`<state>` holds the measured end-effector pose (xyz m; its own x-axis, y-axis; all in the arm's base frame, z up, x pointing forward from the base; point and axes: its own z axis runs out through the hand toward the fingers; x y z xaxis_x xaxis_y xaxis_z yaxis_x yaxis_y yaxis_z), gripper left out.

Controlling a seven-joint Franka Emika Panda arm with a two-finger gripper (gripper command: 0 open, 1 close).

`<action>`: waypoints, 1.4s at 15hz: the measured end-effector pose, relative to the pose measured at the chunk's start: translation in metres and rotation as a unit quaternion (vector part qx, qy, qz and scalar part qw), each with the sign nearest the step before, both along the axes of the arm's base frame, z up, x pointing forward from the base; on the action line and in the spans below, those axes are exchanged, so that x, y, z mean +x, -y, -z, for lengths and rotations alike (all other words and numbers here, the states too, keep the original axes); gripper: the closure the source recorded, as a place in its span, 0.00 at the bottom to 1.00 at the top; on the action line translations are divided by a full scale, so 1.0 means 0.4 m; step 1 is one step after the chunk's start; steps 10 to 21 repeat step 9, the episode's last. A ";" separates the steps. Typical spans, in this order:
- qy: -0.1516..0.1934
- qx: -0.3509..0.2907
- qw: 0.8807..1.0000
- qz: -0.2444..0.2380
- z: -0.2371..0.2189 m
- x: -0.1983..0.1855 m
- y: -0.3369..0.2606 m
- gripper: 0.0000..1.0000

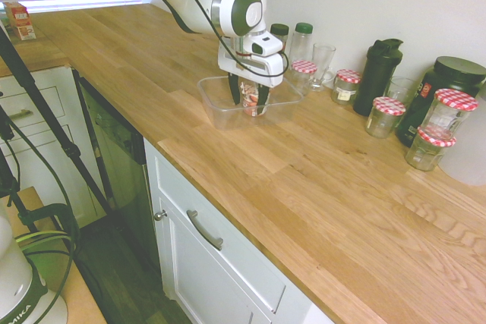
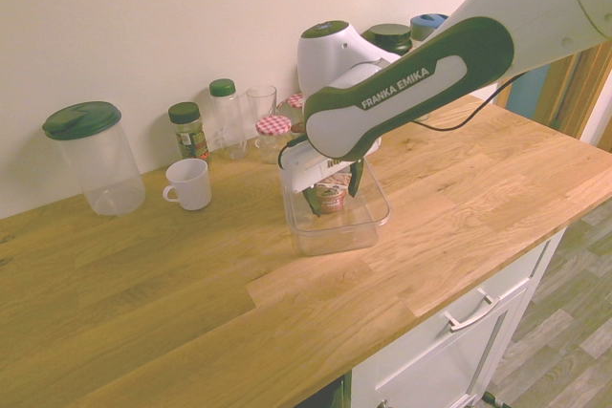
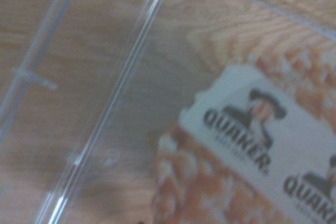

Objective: Put the cereal into the container

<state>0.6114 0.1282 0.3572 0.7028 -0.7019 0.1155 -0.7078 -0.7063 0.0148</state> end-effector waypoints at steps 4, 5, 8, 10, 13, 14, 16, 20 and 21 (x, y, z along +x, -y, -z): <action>-0.041 0.024 0.999 0.011 -0.065 -0.056 -0.022 0.00; -0.042 0.027 0.999 0.010 -0.076 -0.067 -0.026 0.00; 0.018 0.018 1.000 0.018 -0.138 -0.122 -0.032 0.00; 0.047 0.013 0.999 0.024 -0.169 -0.156 -0.033 0.00; 0.047 0.013 0.999 0.024 -0.169 -0.156 -0.033 0.00; 0.047 0.013 0.999 0.024 -0.169 -0.156 -0.033 0.00; 0.047 0.013 0.999 0.024 -0.169 -0.156 -0.033 0.00; 0.047 0.013 0.999 0.024 -0.169 -0.156 -0.033 0.00; 0.047 0.013 0.999 0.024 -0.169 -0.156 -0.033 0.00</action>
